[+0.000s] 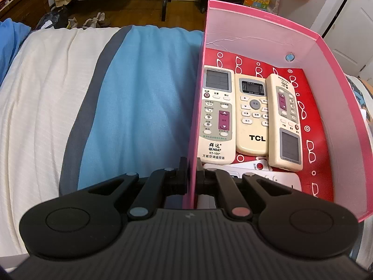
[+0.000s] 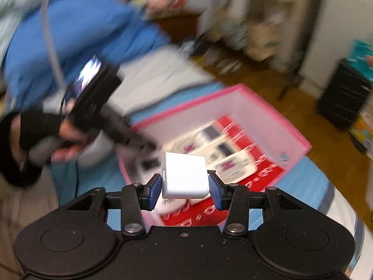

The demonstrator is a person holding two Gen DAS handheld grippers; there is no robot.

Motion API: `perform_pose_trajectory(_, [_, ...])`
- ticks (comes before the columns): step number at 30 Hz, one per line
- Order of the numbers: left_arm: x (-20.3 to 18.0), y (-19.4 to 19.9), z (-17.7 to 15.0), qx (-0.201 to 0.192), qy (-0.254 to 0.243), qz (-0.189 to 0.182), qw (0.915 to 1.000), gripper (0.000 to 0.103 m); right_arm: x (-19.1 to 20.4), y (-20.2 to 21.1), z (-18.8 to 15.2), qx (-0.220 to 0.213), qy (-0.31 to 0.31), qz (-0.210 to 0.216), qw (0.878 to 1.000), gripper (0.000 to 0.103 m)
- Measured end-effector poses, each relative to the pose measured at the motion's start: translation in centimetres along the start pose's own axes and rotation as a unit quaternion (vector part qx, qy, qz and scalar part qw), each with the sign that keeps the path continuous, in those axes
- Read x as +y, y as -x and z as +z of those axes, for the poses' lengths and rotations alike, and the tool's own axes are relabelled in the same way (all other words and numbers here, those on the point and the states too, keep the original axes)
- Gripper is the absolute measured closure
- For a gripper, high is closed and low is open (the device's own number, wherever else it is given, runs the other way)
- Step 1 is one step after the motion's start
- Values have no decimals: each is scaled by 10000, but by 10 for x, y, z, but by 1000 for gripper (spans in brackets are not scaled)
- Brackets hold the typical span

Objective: Organize rigid objects
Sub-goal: 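Carry the white charger into the box and open the right gripper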

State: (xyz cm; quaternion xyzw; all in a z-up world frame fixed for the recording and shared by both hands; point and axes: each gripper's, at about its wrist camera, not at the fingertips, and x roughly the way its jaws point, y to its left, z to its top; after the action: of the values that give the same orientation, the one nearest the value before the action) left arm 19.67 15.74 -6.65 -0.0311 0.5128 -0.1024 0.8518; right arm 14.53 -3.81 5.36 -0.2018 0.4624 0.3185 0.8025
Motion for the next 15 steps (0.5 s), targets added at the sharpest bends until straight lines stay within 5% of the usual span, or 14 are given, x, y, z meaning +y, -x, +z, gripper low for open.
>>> perform_pose_trajectory(6, [1, 0, 0, -3, 2, -19, 10000, 99, 0, -53, 20, 1559, 988, 266, 9825, 54])
perform_pose_trajectory(15, [1, 1, -1, -14, -24, -28, 10000, 99, 7, -88, 7, 2318, 1555, 704, 9577, 54])
